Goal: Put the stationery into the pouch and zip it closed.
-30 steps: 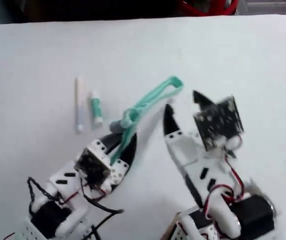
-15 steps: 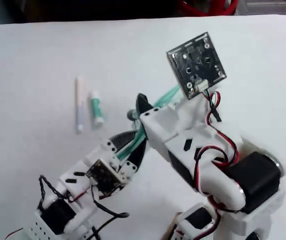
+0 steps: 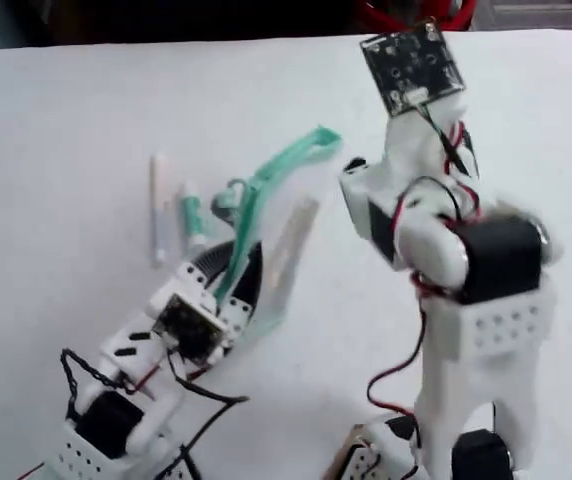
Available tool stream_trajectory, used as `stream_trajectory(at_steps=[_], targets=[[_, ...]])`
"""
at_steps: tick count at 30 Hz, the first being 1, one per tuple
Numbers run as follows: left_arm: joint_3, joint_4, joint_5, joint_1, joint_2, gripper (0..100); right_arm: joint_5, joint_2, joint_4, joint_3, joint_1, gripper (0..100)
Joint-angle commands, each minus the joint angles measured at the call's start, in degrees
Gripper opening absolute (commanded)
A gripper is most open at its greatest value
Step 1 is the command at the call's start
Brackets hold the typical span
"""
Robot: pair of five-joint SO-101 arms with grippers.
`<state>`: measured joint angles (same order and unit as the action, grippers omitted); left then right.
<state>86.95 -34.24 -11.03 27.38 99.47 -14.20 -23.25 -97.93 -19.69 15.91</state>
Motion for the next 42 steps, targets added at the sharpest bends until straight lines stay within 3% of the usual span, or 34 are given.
stream_trajectory(at_steps=[1,8,16,23,30,42], targets=[[-2.55,0.0,5.27,-3.82,-0.4,2,-2.55,-0.22,2.68,6.95,-0.84,35.6],[-12.57,-0.18,13.98,-8.84,-0.48,2,-0.35,-9.54,14.99,26.73,-0.66,27.7],[-21.54,-0.35,21.98,-5.41,-0.48,2,2.73,-34.07,25.19,48.53,4.35,30.0],[-23.03,-0.53,20.92,-0.13,-0.48,3,2.99,-55.78,35.74,72.09,6.99,30.0],[-30.86,5.54,8.44,4.09,-0.84,3,2.46,-76.35,49.01,96.44,6.99,30.0],[-21.36,4.92,10.64,5.76,-0.48,3,2.99,-79.87,52.26,100.57,5.41,30.0]])
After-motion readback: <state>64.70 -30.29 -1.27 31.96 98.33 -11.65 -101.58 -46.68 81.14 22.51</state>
